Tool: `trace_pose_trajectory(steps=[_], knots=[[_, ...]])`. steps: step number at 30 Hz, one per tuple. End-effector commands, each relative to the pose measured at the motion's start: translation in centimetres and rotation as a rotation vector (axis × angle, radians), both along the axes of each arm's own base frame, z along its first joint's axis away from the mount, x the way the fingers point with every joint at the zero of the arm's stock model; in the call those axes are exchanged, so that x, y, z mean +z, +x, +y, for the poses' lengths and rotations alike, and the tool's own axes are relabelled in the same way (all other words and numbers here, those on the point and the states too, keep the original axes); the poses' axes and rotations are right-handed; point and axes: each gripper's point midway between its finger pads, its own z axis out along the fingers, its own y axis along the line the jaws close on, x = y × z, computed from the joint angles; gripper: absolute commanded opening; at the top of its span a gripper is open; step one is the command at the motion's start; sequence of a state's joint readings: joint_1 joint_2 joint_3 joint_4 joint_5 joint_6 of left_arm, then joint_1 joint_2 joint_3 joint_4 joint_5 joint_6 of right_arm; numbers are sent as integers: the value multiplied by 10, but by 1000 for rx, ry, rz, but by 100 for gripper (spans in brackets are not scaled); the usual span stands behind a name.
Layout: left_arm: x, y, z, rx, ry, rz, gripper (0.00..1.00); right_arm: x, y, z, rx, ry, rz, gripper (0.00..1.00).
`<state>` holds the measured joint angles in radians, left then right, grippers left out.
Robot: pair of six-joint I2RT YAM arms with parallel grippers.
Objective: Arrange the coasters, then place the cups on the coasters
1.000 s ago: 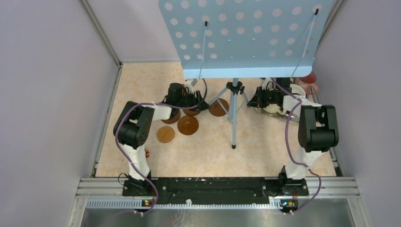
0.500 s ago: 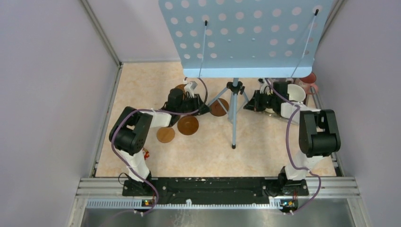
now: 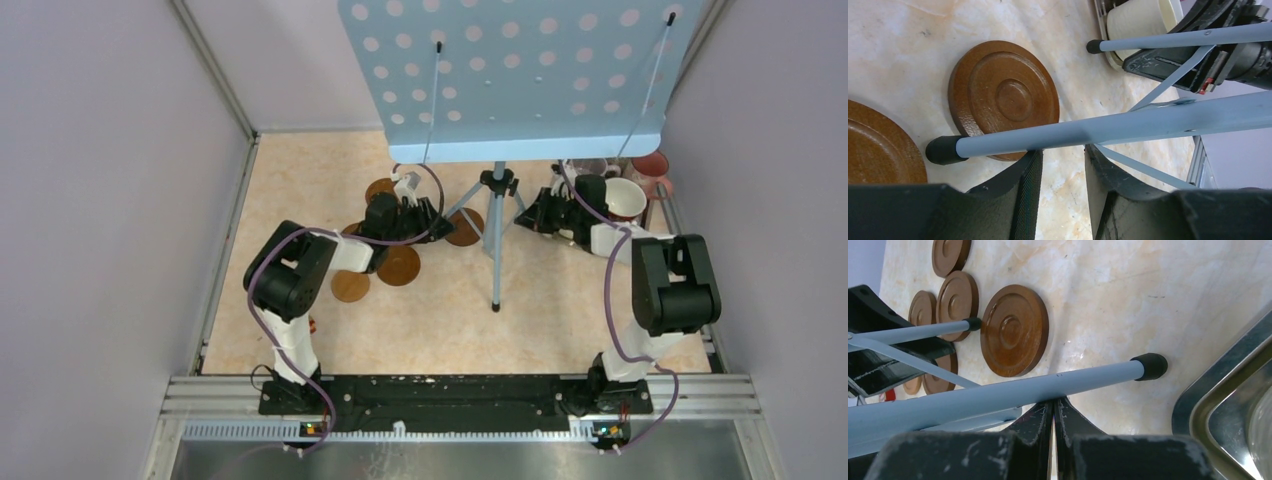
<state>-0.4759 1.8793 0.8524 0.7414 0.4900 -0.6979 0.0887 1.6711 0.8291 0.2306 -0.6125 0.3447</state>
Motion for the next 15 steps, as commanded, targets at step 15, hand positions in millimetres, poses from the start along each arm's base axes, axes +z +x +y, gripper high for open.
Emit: trace_pose_trajectory(steps=[15], knots=[[21,56,2,55,-22,-144,46,46,83,-1,-95,-3,-220,0]])
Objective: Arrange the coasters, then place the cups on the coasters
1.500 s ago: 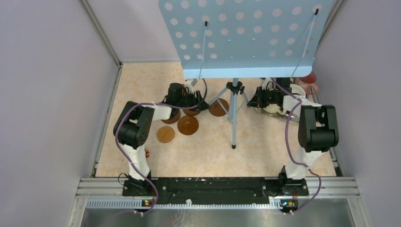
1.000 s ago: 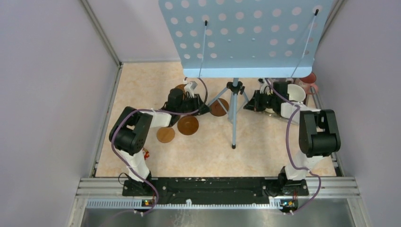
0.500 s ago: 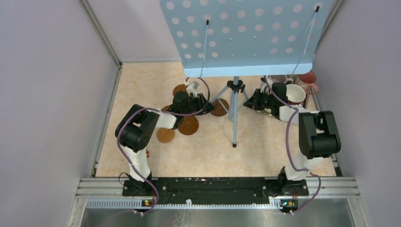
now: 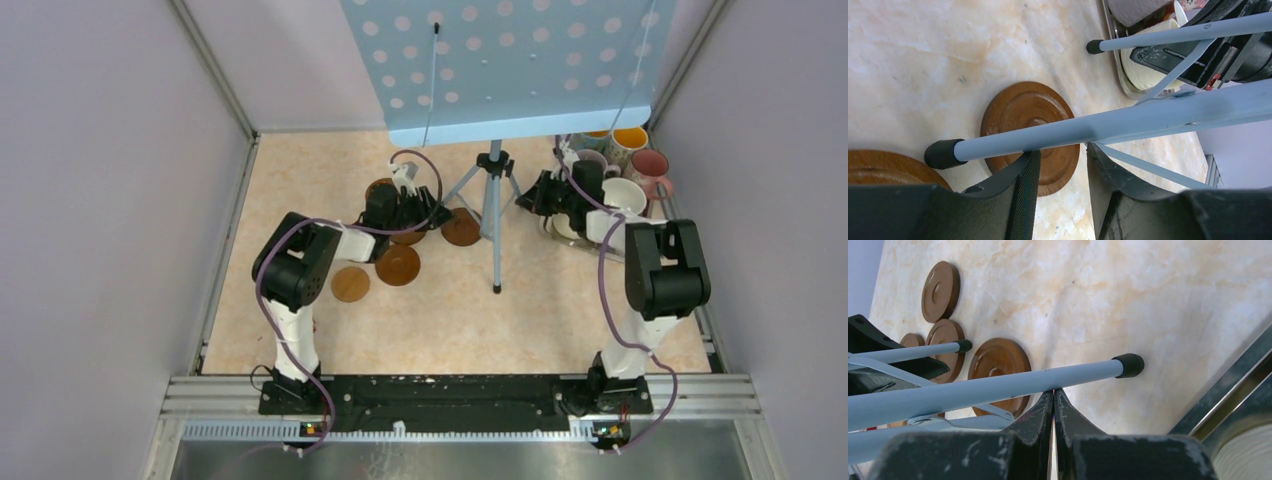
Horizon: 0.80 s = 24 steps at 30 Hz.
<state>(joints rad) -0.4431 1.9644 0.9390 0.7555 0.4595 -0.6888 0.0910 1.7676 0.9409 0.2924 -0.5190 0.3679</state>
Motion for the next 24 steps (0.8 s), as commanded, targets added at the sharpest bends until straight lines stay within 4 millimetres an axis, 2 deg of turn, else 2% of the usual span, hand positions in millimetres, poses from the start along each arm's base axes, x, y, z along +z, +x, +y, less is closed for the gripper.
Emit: trace_pose_trajectory(steps=[1,10,20,24], knots=[[26,23,-4,-5,-24,-122,46,38,38,8,-4,23,-153,0],[19,51,1,2,3,-129,46,37,66,13,-21,62,-166,0],[13,67,-3,-7,-2,-132,46,41,100,17,-42,77,-205,0],[12,82,0,2,3,-125,47,38,116,18,-56,75,-218,0]])
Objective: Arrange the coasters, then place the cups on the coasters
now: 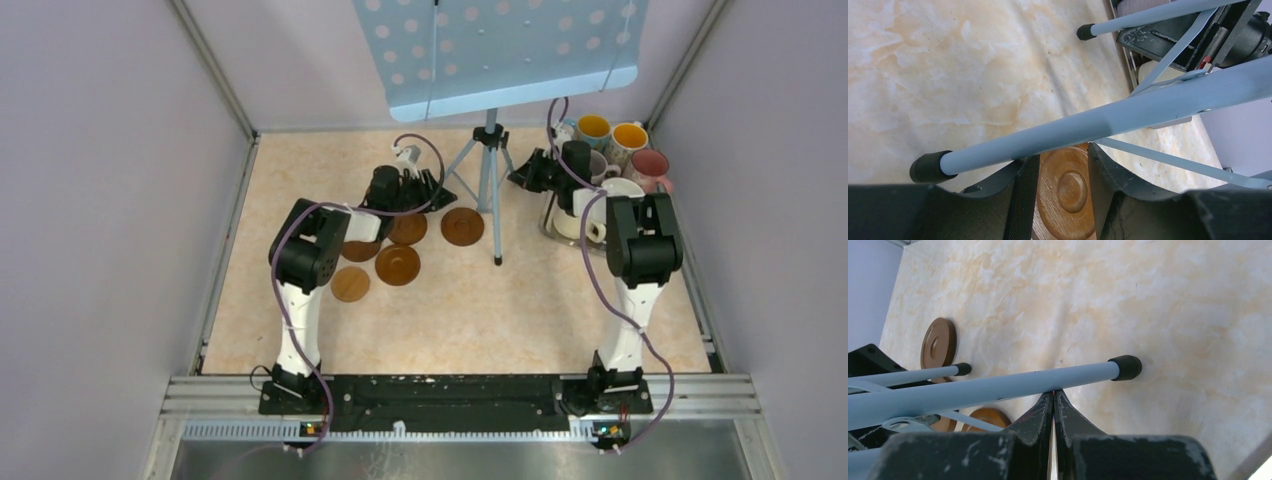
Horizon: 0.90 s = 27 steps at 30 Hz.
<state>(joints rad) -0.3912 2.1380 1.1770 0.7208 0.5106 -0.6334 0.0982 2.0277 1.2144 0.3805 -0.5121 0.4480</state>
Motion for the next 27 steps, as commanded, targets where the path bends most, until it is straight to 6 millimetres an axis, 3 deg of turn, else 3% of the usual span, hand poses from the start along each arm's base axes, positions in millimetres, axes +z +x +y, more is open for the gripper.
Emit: trace_pose_trajectory(steps=[1,20,27], knots=[[15,27,4,14,-4,-62,47,38,41,5,-34,11,-164,0],[16,107,12,56,34,-158,51,28,103,27,-16,5,-187,1],[10,126,20,90,38,-170,51,38,127,29,-14,-13,-228,2]])
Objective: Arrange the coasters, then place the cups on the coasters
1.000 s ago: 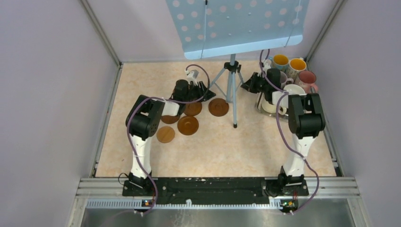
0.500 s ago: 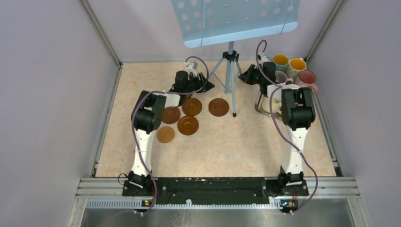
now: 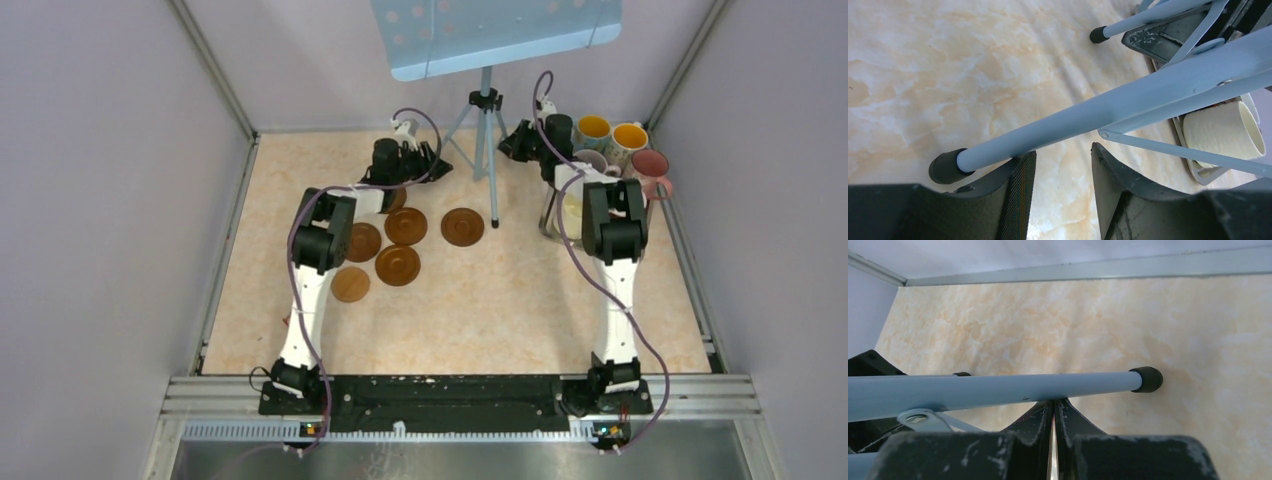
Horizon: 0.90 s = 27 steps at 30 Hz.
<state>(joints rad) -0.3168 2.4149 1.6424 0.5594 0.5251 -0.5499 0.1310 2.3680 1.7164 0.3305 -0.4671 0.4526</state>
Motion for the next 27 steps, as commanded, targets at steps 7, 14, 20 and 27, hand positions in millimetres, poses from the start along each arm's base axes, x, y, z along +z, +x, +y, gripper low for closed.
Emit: trace_pose_trajectory(steps=[7,14,20,27], knots=[[10,47,25,89,10,-90,53,27,44,12,-8,-8,-129,2],[9,69,43,123,7,-112,56,19,54,22,-1,-22,-140,6],[4,82,50,149,-3,-103,57,19,62,24,-5,-37,-159,8],[14,80,51,132,-4,-129,60,37,58,27,24,-45,-190,13]])
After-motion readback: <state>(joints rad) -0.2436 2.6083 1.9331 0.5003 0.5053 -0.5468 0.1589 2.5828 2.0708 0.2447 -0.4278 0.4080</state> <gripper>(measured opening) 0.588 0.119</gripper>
